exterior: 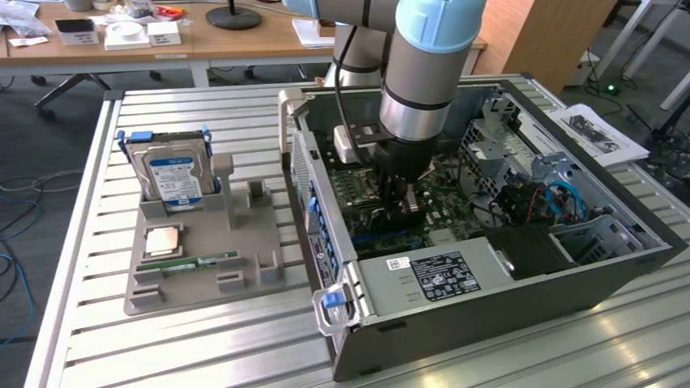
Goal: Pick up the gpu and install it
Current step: 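Insert the gpu into the slot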
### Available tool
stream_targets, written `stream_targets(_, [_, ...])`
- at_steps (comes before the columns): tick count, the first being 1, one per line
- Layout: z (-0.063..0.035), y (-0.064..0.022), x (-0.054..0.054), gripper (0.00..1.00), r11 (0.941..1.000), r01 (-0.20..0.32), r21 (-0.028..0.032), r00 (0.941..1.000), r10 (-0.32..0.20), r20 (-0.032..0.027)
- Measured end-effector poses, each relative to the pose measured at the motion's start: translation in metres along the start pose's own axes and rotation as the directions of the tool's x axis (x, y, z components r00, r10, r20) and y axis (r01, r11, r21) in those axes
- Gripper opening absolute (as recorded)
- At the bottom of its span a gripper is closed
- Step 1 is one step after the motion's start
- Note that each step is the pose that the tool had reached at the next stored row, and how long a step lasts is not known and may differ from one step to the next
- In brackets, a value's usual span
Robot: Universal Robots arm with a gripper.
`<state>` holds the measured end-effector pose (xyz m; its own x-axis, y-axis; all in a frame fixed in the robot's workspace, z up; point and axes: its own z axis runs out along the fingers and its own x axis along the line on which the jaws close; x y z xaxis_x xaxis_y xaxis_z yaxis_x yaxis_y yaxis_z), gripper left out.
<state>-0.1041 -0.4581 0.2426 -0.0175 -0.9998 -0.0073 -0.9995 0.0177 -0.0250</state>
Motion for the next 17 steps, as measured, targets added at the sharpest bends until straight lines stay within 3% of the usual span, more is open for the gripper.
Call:
stream_targets(6, [0.0000,0.0002,0.0000,0.28,1.0000,0.000,0.0000,1.0000,0.000,0.0001])
stream_targets(7, [0.0000,0.0001,0.0000,0.34,1.0000,0.000,0.0000,1.0000,0.000,0.0000])
stream_targets(13, [0.0000,0.0000,0.0000,0.34,1.0000,0.000,0.0000,1.0000,0.000,0.0000])
stream_targets(17, [-0.0062,-0.0001,0.0000,0.34,1.0000,0.000,0.0000,1.0000,0.000,-0.0001])
